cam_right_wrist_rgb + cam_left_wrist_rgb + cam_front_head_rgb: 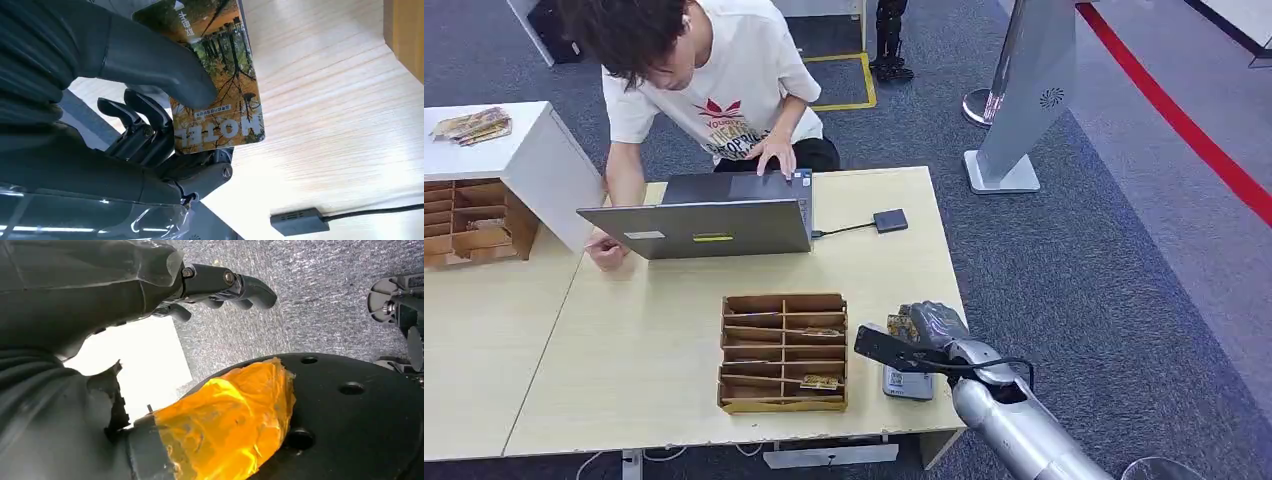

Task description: Pass the card to the sensor for recognition and then transmit it.

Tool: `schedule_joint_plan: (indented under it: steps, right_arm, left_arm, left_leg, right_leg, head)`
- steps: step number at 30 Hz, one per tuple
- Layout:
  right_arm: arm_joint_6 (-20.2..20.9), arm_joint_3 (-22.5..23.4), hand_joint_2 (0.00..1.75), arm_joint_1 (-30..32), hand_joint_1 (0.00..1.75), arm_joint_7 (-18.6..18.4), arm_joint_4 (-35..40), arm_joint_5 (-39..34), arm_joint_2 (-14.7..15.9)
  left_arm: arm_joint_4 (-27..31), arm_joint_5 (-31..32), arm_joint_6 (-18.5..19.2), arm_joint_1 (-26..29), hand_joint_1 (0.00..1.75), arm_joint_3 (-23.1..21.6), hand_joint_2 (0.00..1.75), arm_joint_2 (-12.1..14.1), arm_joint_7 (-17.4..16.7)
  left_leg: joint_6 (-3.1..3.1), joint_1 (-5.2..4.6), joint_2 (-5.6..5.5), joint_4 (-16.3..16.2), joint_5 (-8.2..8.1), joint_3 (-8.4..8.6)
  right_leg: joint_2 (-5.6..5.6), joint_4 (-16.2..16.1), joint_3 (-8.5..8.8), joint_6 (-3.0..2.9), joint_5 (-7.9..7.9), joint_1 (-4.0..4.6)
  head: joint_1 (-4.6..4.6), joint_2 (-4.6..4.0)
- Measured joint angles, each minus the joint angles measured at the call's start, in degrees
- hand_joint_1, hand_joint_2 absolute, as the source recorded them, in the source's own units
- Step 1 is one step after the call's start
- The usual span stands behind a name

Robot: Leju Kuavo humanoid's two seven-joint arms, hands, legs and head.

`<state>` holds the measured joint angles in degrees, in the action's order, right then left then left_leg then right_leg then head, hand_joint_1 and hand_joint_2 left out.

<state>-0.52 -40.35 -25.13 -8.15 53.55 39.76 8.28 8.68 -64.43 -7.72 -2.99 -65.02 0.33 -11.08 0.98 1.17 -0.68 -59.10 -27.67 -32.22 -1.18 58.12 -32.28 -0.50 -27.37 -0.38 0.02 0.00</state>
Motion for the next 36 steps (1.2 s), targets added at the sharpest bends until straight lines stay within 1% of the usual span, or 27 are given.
schedule_joint_plan:
  steps: [36]
  right_arm:
    - [0.02,0.42,1.75,0.37,1.75,0.02,0.37,-0.15,-0.02]
  left_arm:
    - [0.0,-0.11,0.09,0.02,0.0,0.0,0.0,0.07,-0.11]
  left_leg:
    - [-0.03,0.0,0.0,0.0,-0.02,-0.01]
  right_leg:
    - [0.0,-0.02,0.0,0.0,0.0,0.0]
  head:
    - [0.0,0.0]
